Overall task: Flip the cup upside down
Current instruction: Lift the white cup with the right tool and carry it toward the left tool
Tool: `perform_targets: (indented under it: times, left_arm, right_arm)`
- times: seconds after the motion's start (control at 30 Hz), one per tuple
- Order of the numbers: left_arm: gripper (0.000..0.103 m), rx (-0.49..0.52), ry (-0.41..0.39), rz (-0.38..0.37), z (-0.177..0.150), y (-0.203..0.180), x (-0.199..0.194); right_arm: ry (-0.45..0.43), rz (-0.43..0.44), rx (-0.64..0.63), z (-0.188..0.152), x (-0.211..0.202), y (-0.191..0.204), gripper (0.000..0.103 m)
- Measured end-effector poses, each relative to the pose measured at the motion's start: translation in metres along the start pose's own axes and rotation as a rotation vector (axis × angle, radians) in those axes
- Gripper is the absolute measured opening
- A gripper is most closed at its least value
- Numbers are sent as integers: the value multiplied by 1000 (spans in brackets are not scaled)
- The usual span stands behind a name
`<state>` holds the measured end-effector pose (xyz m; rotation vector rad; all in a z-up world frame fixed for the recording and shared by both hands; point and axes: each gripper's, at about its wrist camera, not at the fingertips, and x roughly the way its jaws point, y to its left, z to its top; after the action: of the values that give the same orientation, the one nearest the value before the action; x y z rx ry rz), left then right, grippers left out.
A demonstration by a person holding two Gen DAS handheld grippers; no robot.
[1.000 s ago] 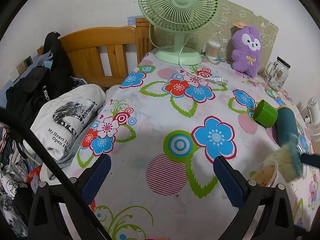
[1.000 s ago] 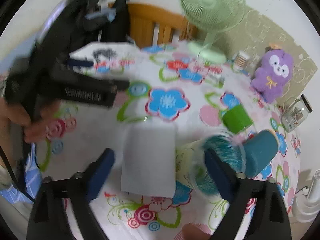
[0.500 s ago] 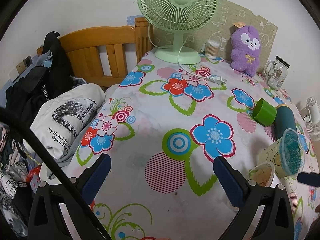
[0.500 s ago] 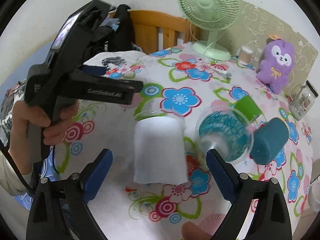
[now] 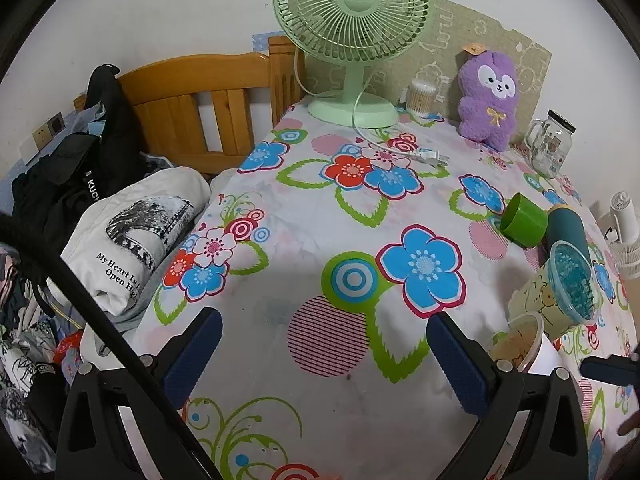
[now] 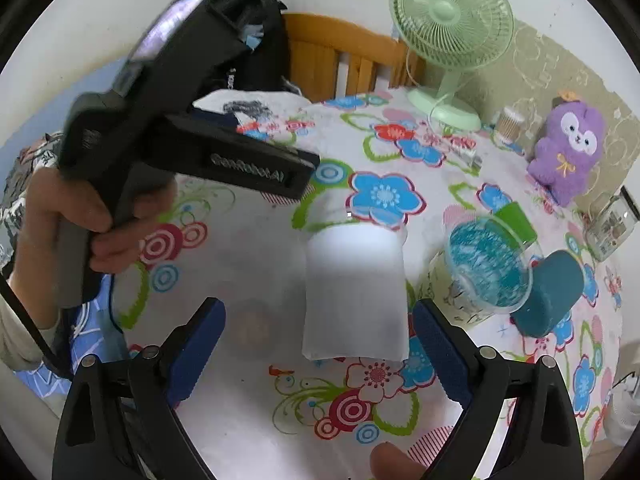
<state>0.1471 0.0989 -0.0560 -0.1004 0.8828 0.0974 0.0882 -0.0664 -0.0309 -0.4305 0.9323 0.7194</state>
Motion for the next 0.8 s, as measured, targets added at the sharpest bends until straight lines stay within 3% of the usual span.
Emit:
perform_targets:
  times: [0.07,0.13,0.23,0.43,0.8]
  left_arm:
    - [103,2,1,-3,-1,-2,0]
    - [103,4,1,-4,-2,-3,-1]
    - [103,11,2,-2,-2,-5,-1]
    - [103,13,9,1,-5,-6,-1]
    - [103,34,4,-44,-17,-25,-18]
  right_arm:
    - [23,-17,17,0,11,-6,95]
    - [40,-4,43,1,21,-13,79]
    - [57,11,60,2,30,-19,68]
    - [36,42,106,-4,13,-24,64]
    - [41,-52,216,-52,-31,-22,64]
